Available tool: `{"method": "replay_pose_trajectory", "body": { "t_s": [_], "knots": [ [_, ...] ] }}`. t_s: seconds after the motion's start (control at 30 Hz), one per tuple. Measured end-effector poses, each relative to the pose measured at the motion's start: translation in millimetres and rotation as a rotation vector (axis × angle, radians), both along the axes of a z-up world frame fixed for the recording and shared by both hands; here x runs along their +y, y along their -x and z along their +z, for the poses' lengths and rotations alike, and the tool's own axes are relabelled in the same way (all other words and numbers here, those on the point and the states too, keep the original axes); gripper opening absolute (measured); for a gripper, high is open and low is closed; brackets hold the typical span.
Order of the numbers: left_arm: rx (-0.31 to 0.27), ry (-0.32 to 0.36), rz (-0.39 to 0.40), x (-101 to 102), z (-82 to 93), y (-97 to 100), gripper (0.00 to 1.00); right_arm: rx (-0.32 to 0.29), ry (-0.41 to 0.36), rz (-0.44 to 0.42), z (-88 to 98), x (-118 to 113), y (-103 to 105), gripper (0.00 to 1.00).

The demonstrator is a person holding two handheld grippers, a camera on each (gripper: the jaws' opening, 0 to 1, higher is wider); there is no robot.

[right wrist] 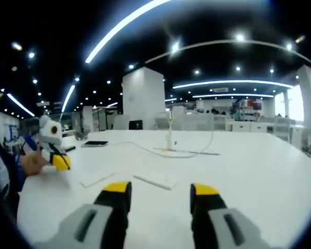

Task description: Locate the socket holder cover, grip the socket holder cover, clip it into the socket holder slot.

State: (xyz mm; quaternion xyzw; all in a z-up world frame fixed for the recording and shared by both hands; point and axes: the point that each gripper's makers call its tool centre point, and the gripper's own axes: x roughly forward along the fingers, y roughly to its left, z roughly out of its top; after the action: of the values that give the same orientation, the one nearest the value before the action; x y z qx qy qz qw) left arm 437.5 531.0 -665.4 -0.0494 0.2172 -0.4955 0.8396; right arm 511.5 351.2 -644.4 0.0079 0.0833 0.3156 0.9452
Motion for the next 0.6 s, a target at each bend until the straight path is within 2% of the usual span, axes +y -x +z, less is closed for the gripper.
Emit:
{"method": "replay_pose_trajectory", "body": {
  "t_s": [0.03, 0.13, 0.6],
  "knots": [
    [0.002, -0.020, -0.006, -3.3, -4.8, 1.1, 0.03, 0.001, -0.008, 0.009, 1.1, 1.7, 1.7, 0.47],
    [0.007, -0.022, -0.015, -11.0, -9.1, 3.8, 0.03, -0.008, -0.013, 0.022, 5.0, 4.1, 5.3, 0.47],
    [0.016, -0.086, 0.008, -10.1, -21.4, 3.1, 0.03, -0.014, -0.002, 0.048, 10.1, 8.4, 12.6, 0.47]
  ]
}}
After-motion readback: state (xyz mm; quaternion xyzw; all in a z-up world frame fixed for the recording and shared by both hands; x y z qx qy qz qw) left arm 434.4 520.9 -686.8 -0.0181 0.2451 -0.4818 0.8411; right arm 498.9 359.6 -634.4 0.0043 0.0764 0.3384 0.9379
